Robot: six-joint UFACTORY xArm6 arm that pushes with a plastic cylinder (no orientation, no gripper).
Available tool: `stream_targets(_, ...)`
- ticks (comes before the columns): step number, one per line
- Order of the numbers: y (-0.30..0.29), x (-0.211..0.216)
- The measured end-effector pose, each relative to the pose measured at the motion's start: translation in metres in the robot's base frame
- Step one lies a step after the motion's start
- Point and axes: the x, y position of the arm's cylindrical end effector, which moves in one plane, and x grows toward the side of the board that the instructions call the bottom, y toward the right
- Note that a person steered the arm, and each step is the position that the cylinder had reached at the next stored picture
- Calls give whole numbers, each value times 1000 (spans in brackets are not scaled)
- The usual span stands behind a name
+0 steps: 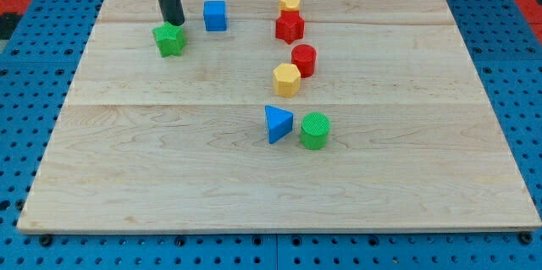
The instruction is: Move the green star parallel to the blue triangle
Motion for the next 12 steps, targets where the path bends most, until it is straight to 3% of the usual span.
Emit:
stream_targets(7, -6, 52)
stream_targets(12, -7, 163)
